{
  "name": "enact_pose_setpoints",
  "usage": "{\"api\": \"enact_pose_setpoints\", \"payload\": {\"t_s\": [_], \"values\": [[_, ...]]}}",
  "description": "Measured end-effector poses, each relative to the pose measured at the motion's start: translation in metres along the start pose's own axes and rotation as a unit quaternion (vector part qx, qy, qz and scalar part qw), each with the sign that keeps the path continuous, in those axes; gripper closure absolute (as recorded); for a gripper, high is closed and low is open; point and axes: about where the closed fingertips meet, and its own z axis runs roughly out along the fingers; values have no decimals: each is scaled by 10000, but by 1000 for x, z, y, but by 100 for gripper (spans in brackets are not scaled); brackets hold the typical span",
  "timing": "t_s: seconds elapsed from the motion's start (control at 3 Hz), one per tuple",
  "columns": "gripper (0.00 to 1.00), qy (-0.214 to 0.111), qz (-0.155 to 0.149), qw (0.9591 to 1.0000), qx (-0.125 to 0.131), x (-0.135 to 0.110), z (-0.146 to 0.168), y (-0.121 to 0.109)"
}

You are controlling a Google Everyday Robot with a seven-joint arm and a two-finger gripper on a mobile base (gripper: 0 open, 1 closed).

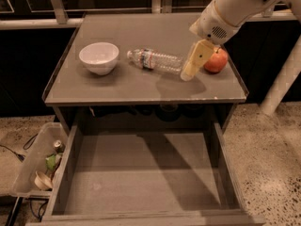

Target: Place water bottle into top drawer

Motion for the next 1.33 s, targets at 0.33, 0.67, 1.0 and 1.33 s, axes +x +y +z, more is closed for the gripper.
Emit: {"api": "enact_pose_setpoints", "payload": {"t_s": [0.33,0.67,1.0,1.33], "values": [[0,-231,208,9989,-350,-4,23,4],[0,-402,189,9976,-536,-22,34,5],[0,-520,87,9972,-524,-47,42,-4],[0,-422,119,9982,-401,-52,56,-13]]}}
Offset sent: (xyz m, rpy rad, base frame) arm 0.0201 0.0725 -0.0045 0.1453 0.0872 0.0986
